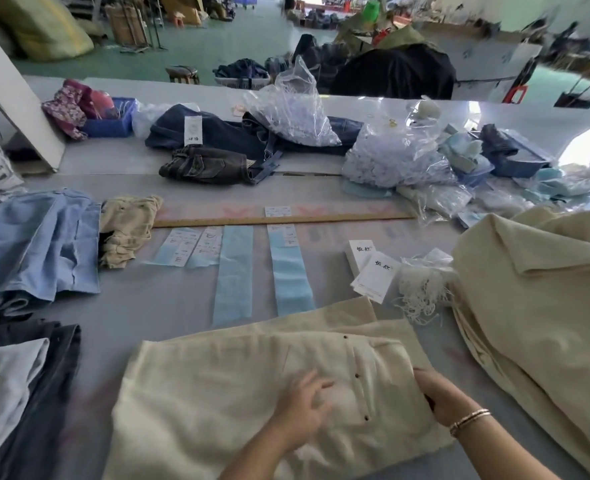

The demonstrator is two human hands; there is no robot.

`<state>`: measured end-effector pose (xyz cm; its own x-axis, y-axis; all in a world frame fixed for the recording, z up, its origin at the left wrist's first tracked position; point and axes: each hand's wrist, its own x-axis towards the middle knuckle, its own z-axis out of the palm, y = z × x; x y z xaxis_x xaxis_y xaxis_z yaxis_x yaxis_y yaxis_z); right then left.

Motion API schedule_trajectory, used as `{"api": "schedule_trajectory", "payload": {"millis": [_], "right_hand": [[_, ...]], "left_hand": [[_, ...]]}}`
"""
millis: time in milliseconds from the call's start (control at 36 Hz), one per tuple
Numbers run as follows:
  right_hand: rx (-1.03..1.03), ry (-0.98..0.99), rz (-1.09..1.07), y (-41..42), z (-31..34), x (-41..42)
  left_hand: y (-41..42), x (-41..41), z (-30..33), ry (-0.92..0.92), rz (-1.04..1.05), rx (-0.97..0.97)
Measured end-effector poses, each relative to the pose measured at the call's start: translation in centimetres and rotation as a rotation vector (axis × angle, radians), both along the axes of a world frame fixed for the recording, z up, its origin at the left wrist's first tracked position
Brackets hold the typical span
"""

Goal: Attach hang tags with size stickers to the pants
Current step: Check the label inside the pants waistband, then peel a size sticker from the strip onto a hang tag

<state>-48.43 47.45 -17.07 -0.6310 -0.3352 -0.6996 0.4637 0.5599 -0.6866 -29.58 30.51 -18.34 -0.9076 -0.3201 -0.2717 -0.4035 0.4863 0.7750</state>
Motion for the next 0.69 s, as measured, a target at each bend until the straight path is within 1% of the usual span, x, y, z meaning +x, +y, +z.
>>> {"api": "schedule_trajectory", "payload": {"millis": [28,56,111,139,167,222,278,306,361,389,444,472,556,639,694], "right_hand": [[0.060,-0.022,-0.010,0.8,-1.0,-0.3],[0.109,-0.031,-0.003,1.3,-1.6,-0.5],[0.254,0.000,0.101,1.5,-1.7,-1.5],[0.351,0.071,0.174,1.4,-1.6,-2.3],[0.433,0.193,0.239,1.0,-1.2,-3.3],[0.513,0.516,0.292,-0.2,-0.5,-5.2],[0.433,0.799,0.277,-2.1,0.1,-6.6],[0.367,0.895,0.290,-3.3,0.4,-7.0],[0.286,1.014,0.375,-5.8,0.7,-7.6],[0.281,1.053,0.432,-7.1,0.8,-7.9],[0.307,1.083,0.542,-9.3,0.7,-8.5],[0.332,1.085,0.590,-10.2,0.6,-8.9],[0.436,1.075,0.708,-11.9,-0.3,-10.0],[0.500,1.108,0.730,-12.0,-1.0,-10.7],[0.473,1.147,0.696,-11.7,-1.3,-11.1]], "left_hand": [[-0.5,-0.4,-1.3,-0.070,-0.036,-0.160],[-1.1,-0.7,-2.4,-0.146,-0.063,-0.274],[-2.1,-1.3,-4.2,-0.263,-0.098,-0.408],[-2.6,-1.5,-5.0,-0.297,-0.117,-0.453],[-3.0,-1.7,-5.6,-0.322,-0.138,-0.490],[-3.4,-2.1,-6.5,-0.347,-0.178,-0.527],[-3.3,-2.2,-7.3,-0.349,-0.194,-0.533],[-3.3,-2.2,-7.7,-0.347,-0.195,-0.543],[-3.5,-2.1,-8.3,-0.336,-0.186,-0.557],[-3.6,-1.9,-8.3,-0.317,-0.166,-0.561],[-3.7,-1.7,-7.9,-0.224,-0.097,-0.663],[-3.7,-1.7,-7.4,-0.247,-0.077,-0.657],[-3.7,-1.8,-6.7,-0.188,-0.086,-0.735],[-3.7,-2.0,-6.8,-0.142,-0.119,-0.734],[-3.6,-2.0,-6.7,-0.141,-0.127,-0.713]]}}
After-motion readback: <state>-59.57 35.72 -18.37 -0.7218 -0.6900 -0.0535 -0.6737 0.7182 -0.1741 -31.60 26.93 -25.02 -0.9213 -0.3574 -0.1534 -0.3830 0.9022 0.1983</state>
